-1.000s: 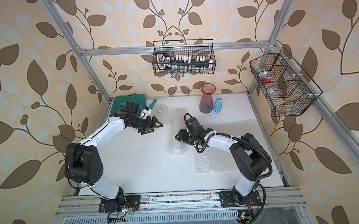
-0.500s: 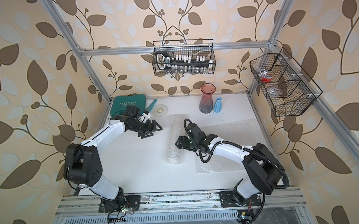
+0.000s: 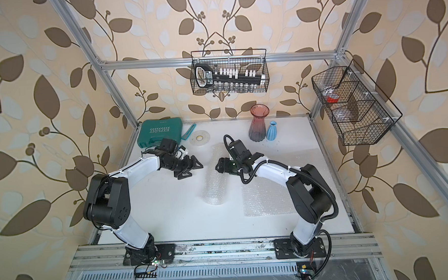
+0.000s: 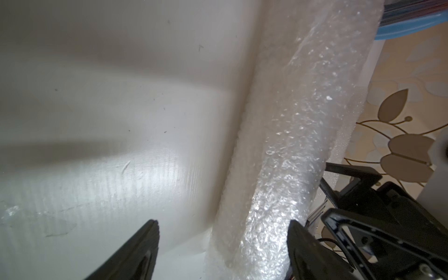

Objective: Unwrap the vase from the bubble wrap
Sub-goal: Adjust the bubble wrap at the center of the board.

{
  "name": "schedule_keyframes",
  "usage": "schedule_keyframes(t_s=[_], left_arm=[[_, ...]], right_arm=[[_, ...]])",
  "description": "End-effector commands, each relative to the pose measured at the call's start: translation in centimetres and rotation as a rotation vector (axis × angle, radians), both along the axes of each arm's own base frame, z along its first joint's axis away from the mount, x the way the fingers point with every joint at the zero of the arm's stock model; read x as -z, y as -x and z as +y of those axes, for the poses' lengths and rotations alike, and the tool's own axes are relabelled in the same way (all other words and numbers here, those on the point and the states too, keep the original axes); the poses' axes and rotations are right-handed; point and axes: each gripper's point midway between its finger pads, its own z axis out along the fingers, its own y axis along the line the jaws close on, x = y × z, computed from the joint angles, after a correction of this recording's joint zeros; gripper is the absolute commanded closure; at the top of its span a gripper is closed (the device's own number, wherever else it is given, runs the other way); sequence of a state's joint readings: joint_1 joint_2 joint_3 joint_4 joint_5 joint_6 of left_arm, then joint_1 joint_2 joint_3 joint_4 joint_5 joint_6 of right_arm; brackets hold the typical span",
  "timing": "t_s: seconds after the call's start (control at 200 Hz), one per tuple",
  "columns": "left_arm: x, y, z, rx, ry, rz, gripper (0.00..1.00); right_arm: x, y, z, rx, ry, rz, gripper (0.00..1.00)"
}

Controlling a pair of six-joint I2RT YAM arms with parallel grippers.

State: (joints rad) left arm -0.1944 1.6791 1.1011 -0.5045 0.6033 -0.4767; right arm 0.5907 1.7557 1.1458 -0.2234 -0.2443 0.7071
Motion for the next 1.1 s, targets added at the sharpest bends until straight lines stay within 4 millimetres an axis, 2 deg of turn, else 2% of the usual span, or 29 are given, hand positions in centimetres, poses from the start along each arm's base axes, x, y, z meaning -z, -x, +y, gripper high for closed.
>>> schedule_keyframes(t_s=[0.0,0.1,0.275,0.35,0.53,0.71,0.825,0.965,1.095], left_arm=[[0.0,-0.6,0.9,-0.043,-0.022,-0.026,0.16],[0.5,-0.6,1.0,-0.057,-0.028,-0.017,0.16],[1.1,-0.5,0.8,-0.052,-0.016,-0.002,0.16],[1.3,-0.6,0.1,-0.036,0.002,0.007,0.16],[1.4,-0.6,-2.2,0.018,0.045,0.012,0.16],[1.3,-1.0,-5.6,0.084,0.119,0.007,0.15],[0.4,-1.9,-7.9,0.117,0.226,-0.018,0.15],[-0.7,-2.5,-9.8,0.149,0.294,-0.054,0.15],[-0.5,-2.3,-10.8,0.163,0.324,-0.048,0.2]], right_arm=[[1.2,-0.5,0.4,-0.034,0.026,0.028,0.21],[2.2,-0.6,-0.8,-0.001,0.053,0.055,0.22],[3.0,0.1,-5.1,0.079,0.155,0.054,0.24],[3.6,0.6,-6.8,0.102,0.196,0.067,0.24],[4.4,1.5,-9.2,0.137,0.256,0.093,0.26],[5.1,2.1,-9.4,0.122,0.27,0.114,0.27],[5.3,2.2,-9.5,0.121,0.277,0.123,0.29],[5.7,2.3,-8.8,0.092,0.26,0.144,0.32],[6.0,2.5,-7.6,0.057,0.212,0.161,0.35]])
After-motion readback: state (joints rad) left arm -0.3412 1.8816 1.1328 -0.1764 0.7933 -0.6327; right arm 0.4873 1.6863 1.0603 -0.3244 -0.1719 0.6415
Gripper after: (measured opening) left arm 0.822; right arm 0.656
